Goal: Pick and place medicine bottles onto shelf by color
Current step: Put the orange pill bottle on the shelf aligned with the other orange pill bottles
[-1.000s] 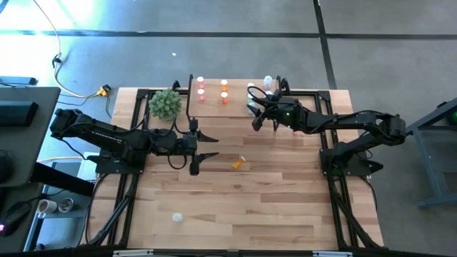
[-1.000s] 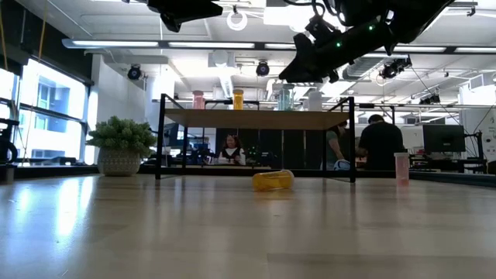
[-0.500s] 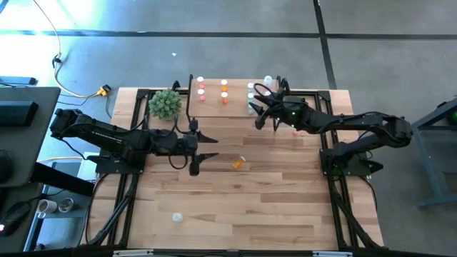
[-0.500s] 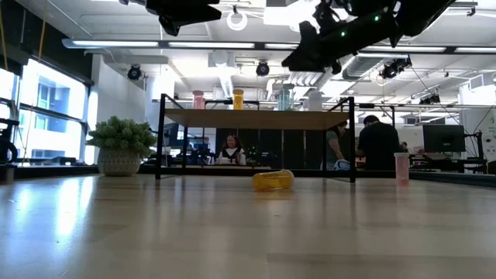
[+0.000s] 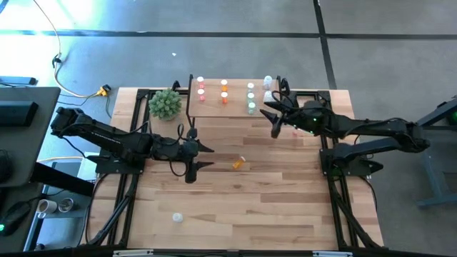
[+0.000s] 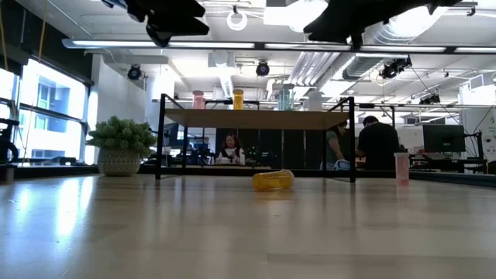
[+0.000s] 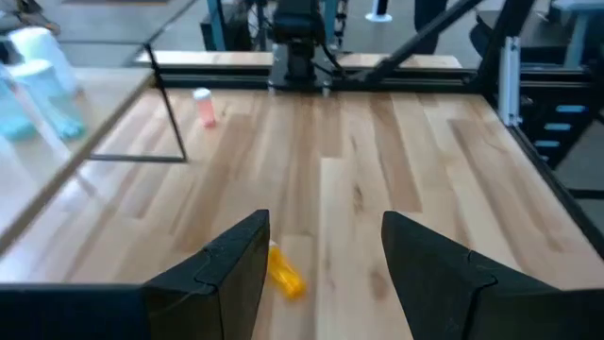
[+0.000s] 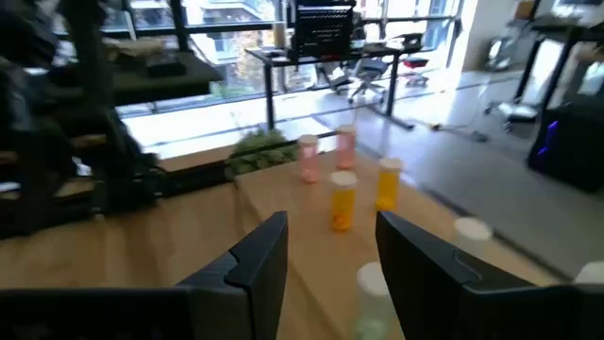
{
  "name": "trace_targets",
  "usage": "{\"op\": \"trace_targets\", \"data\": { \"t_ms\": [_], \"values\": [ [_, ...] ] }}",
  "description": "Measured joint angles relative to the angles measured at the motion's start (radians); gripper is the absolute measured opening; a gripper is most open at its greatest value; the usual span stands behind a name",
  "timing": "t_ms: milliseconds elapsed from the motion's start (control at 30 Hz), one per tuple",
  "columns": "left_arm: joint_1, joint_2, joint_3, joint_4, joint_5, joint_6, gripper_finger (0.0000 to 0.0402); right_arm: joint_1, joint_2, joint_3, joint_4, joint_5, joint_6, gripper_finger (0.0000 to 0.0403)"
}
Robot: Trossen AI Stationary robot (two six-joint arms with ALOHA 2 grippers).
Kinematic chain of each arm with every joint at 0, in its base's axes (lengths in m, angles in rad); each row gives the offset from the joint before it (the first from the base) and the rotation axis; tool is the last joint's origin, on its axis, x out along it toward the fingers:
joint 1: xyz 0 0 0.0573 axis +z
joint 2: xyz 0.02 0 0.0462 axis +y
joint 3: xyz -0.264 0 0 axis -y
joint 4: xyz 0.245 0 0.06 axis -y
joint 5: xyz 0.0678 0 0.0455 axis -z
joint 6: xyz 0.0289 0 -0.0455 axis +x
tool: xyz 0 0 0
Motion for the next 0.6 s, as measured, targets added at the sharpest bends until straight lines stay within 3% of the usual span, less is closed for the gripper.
{"op": "trace_targets", "data": {
  "t_ms": [333,600],
  "values": [
    [-0.085,0.006,0.000,-0.071,-0.003,-0.159,0.0197,0.151,-0.044,0.000,-0.193,-0.007,0.140,0.0154],
    [-0.064,0.074,0.000,-0.033,-0.034,-0.233,0.0197,0.284,-0.025,0.000,-0.288,-0.008,0.252,0.0154]
  ]
}}
